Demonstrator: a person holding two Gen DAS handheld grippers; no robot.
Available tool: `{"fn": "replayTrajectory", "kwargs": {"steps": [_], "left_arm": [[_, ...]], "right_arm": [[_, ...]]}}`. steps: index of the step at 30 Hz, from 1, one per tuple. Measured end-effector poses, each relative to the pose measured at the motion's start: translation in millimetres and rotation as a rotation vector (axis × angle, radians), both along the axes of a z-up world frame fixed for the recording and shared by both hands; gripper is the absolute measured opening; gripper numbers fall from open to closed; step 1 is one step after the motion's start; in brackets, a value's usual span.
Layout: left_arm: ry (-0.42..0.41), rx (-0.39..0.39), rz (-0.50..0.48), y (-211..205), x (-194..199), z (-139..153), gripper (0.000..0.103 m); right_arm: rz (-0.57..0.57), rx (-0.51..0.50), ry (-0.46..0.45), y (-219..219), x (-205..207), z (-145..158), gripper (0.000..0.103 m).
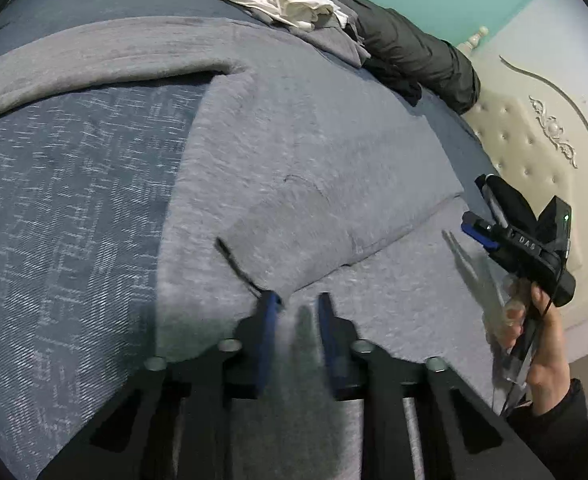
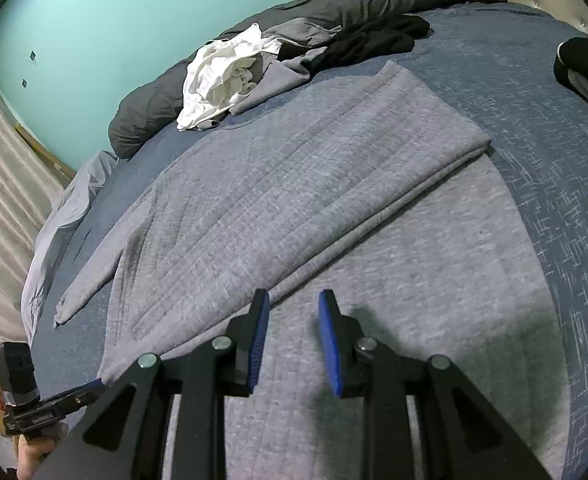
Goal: Fold clothes
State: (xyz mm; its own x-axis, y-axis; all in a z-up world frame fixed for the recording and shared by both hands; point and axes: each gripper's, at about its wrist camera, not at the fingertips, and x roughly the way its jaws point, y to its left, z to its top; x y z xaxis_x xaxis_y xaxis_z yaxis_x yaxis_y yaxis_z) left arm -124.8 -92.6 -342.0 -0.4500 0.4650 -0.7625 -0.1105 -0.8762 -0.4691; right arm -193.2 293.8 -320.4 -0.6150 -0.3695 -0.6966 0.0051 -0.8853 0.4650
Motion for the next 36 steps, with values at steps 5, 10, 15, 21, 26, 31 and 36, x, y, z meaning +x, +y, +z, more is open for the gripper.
{"fn": "replayTrajectory", "kwargs": {"steps": [5, 10, 15, 21, 26, 31, 36], "left_arm": [[-0.001, 0.040, -0.009, -5, 0, 5, 0.000], [-0.025, 0.048, 0.022, -17, 1, -2, 0.000], [-0.032, 0.033, 0.008, -12, 0, -3, 0.007], [-0.022, -0.020, -0.024, 1, -5, -5, 0.033], [-0.031, -0.030, -0.043, 3, -12, -10, 0.003], [-0.042, 0.058, -0.036, -9, -9, -3, 0.003], [-0.081, 0.087, -0.016, -18, -4, -10, 0.003]], "right_arm": [[-0.012, -0.021, -0.008, 6, 2, -1, 0.025], [-0.007, -0.026, 0.002, 4, 3, 3, 0.025], [0.001, -0.031, -0.002, 0, 3, 3, 0.025], [0.009, -0.027, -0.002, -5, 2, 3, 0.025], [0.011, -0.030, -0.006, -7, 1, 2, 0.025], [0.006, -0.037, -0.006, -5, 1, 3, 0.025], [0.009, -0.040, -0.008, -5, 1, 4, 0.025]]}}
